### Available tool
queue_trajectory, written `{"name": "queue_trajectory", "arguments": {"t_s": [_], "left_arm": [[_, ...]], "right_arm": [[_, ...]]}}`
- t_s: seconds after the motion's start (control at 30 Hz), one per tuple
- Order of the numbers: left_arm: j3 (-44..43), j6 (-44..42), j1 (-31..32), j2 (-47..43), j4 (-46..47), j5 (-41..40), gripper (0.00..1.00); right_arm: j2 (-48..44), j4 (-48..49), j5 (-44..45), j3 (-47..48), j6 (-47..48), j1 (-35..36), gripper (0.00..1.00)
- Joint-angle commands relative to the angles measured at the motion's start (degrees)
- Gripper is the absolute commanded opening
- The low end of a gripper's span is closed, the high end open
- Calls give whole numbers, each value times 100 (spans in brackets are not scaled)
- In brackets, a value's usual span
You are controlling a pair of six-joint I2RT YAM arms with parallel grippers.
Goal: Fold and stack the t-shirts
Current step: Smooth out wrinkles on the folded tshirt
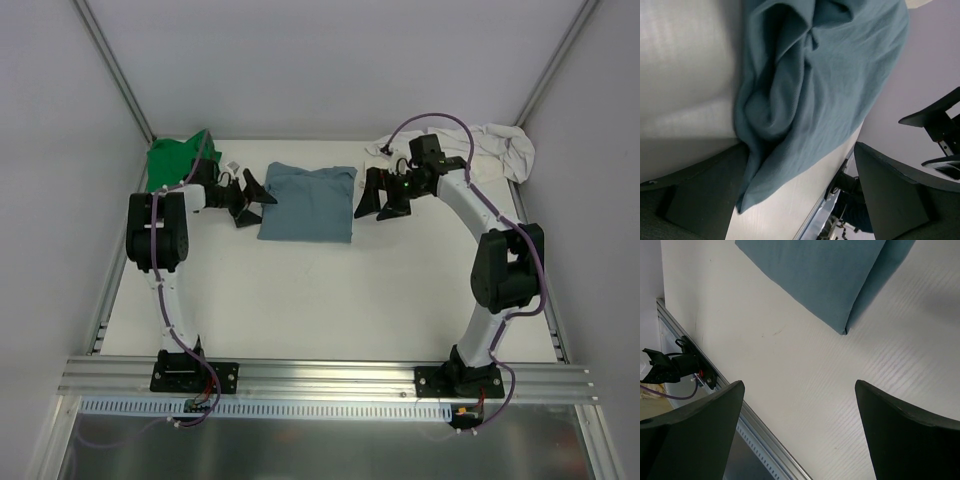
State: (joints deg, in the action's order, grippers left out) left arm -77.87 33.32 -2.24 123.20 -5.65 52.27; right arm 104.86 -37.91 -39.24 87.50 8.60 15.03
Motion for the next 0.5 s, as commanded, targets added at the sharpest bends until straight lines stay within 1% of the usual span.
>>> {"name": "queue_trajectory", "arguments": {"t_s": [0.0, 0.2, 0.27, 0.3, 0.47], "left_arm": [[-79, -151, 478, 468, -103, -604, 92], [-150, 104, 1058, 504, -41, -692, 92], [-89, 341, 1190, 477, 28, -736, 91], [-62, 437, 1356, 451, 142, -718, 91], [-211, 465, 1972, 381, -67, -770, 90]], "right_arm": [[-80, -277, 75, 433, 168, 97, 100], [-123, -410, 163, 513, 265, 132, 99], [-176, -401, 171, 504, 256, 141, 100], [-202, -393, 171, 487, 247, 132, 100], [-422, -323, 251, 355, 212, 115, 100]]}}
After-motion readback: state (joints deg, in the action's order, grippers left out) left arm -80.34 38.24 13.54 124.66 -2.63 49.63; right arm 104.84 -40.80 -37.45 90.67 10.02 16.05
